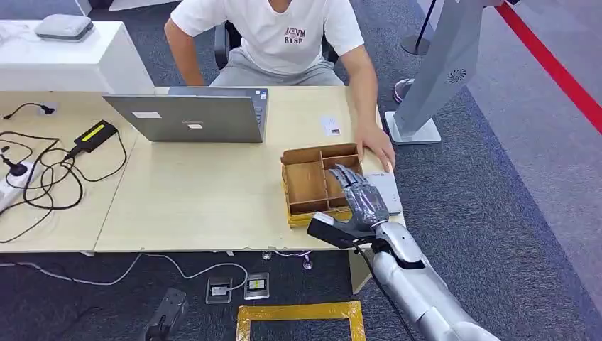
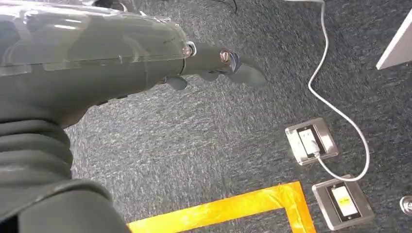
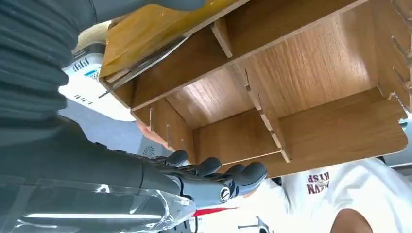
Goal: Pass the card to the sensor for recognition and then transmit it.
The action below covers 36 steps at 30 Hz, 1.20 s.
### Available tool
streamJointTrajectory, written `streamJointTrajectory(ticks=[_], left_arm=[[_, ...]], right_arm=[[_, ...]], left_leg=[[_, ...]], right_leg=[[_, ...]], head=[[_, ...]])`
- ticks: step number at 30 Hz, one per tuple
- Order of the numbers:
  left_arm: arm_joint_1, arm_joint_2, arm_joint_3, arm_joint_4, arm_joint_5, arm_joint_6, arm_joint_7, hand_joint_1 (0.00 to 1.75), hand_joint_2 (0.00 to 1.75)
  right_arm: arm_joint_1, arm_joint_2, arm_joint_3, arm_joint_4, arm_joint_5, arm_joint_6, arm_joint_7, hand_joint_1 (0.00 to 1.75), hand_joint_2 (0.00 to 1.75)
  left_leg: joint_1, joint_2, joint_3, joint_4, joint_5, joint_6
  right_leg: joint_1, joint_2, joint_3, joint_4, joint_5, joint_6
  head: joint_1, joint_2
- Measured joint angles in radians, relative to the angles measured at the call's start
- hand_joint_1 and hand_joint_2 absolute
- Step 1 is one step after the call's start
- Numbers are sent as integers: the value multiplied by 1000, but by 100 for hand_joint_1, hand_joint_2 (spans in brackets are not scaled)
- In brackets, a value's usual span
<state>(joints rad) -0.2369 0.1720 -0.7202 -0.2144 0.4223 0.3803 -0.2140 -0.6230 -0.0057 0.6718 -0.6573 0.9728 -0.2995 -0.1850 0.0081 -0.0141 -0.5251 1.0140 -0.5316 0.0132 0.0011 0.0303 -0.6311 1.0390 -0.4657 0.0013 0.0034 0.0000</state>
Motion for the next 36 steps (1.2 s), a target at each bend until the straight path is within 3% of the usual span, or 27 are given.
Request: streamJointTrajectory(ticks=[36], left_arm=[[13, -4, 0, 0, 16, 12, -21, 0, 0]], right_arm=[[0, -25, 9, 0, -16, 5, 23, 0, 175]], left_leg=[[0, 0, 0, 0, 0, 0]], right_leg=[[0, 0, 0, 0, 0, 0]], head=[[0, 0]])
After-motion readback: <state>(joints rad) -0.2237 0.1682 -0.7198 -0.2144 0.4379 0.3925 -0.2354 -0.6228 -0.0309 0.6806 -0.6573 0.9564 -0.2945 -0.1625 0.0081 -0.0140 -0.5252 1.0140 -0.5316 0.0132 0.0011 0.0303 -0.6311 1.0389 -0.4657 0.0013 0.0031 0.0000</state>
